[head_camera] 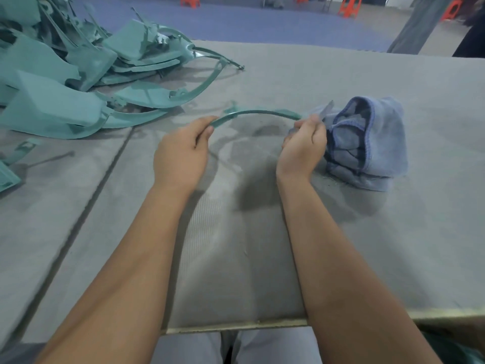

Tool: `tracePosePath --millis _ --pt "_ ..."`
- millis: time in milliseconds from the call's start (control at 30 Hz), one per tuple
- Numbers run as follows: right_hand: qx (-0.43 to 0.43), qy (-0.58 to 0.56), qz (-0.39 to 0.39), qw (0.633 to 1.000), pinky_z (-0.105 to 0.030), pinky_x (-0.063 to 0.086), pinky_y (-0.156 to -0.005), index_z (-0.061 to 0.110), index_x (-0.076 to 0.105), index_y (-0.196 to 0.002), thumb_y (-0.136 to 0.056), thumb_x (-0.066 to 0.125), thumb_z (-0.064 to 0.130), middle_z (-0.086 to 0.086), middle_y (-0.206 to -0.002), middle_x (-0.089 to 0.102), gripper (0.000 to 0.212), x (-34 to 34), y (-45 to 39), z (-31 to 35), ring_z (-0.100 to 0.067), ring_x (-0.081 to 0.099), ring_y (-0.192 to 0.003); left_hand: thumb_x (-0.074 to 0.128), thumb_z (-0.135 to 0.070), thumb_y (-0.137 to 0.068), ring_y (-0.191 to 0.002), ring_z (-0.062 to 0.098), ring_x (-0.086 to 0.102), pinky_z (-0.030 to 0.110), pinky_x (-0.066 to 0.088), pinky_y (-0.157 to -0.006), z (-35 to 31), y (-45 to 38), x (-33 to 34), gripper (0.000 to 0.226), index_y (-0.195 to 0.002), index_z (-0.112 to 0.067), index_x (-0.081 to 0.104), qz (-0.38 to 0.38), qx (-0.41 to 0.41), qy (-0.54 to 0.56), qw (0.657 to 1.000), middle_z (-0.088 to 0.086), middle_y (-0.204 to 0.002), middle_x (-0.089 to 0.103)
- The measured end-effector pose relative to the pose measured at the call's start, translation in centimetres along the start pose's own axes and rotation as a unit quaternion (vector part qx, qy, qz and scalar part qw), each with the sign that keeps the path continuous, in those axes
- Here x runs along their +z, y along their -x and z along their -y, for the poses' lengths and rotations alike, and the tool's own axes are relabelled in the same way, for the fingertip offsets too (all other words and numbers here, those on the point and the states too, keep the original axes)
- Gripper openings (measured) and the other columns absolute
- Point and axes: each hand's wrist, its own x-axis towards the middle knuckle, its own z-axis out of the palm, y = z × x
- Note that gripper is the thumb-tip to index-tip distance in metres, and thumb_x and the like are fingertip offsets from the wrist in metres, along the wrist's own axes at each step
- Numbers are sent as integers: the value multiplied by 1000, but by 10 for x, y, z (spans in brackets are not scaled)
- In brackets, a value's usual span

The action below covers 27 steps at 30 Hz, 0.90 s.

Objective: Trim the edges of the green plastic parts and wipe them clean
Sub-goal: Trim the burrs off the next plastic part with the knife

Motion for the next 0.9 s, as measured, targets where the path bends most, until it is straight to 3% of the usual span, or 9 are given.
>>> tracePosePath --millis 100,267,400,533,600,767,900 --pt "29 2 32 999 -26 32 -49 18 44 -74 -101 33 31 0 -57 42 31 4 0 -4 -15 38 -49 43 -28 -102 -86 28 61 32 40 -63 12 -3 -7 34 -131 -36 58 -20 -30 -93 995 4 -97 71" --pt "50 122 116 984 -28 39 -50 21 52 -73 -100 37 25 1 -53 52 31 4 -1 -11 -13 44 -42 41 -20 -102 -93 32 58 34 35 -65 7 -1 2 30 -126 -21 59 13 -29 -127 991 9 -105 66" --pt "63 126 99 985 -32 38 -59 22 48 -70 -99 40 24 1 -51 52 30 4 -3 -10 -15 45 -50 40 -27 -103 -82 33 58 38 41 -63 3 2 4 26 -117 -21 61 -17 -27 -81 996 8 -90 66" --pt "98 69 106 987 -21 33 -40 15 47 -69 -101 39 23 -2 -52 53 33 2 -5 -5 -11 39 -37 41 -27 -102 -71 28 51 35 35 -59 2 3 5 26 -115 -21 63 -27 -11 -81 996 3 -76 60" --pt "101 66 96 988 -20 33 -38 13 48 -69 -100 41 22 -3 -52 53 34 1 -5 -3 -10 38 -35 42 -27 -102 -69 24 45 33 31 -59 1 3 7 27 -118 -21 63 -28 -13 -85 996 -1 -73 53" --pt "99 107 84 986 -26 34 -48 14 49 -64 -99 41 22 0 -46 48 37 2 -6 -5 -13 40 -41 42 -27 -102 -69 25 46 34 33 -58 2 2 7 27 -117 -21 64 -27 -16 -79 996 -1 -72 52" --pt "108 126 96 981 -33 30 -58 16 41 -62 -98 42 18 -1 -53 39 35 5 -5 -6 -19 35 -56 42 -27 -102 -76 32 54 36 38 -59 1 2 7 27 -118 -22 64 -16 -13 -77 997 7 -79 61"
